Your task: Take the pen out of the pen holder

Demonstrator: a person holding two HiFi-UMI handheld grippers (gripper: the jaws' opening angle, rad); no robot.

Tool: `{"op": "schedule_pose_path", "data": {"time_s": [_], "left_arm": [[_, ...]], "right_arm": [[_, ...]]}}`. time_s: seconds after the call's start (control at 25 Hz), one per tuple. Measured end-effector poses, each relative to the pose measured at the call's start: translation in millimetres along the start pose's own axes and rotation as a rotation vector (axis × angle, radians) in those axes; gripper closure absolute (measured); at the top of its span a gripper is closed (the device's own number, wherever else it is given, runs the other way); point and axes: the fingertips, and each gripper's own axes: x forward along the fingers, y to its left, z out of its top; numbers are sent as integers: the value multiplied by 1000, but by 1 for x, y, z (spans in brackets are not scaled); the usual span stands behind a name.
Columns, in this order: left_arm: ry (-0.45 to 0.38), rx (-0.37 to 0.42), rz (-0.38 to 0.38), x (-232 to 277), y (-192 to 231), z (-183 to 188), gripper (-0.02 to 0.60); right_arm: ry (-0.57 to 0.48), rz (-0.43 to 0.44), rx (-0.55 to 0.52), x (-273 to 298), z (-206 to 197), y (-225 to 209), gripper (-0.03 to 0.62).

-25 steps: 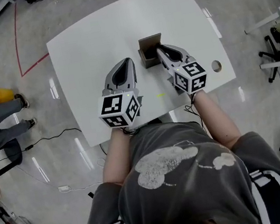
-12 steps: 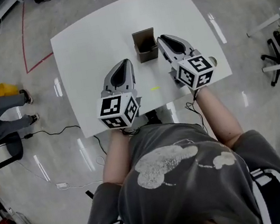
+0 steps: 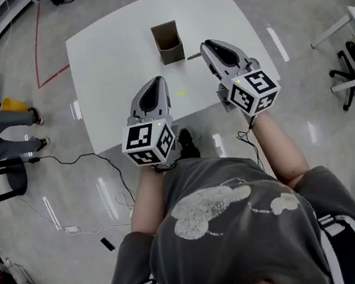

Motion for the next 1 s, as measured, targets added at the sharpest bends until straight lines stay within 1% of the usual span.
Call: {"op": "schedule_pose_path", "data": {"time_s": [0.2, 0.6, 0.76, 1.0], "left_arm": [[-10, 2, 10, -37, -42, -13, 574], [-26, -1, 20, -115, -141, -43, 574], [-17, -6, 35, -139, -163, -56, 574], [-4, -2, 45, -163, -176, -62, 574]], "right_arm": [[6, 23, -2, -56, -10, 17, 539], [26, 54, -9, -180, -27, 46, 539], [43, 69, -3, -213, -40, 57, 539], [52, 70, 8, -240, -49, 69, 539]]}}
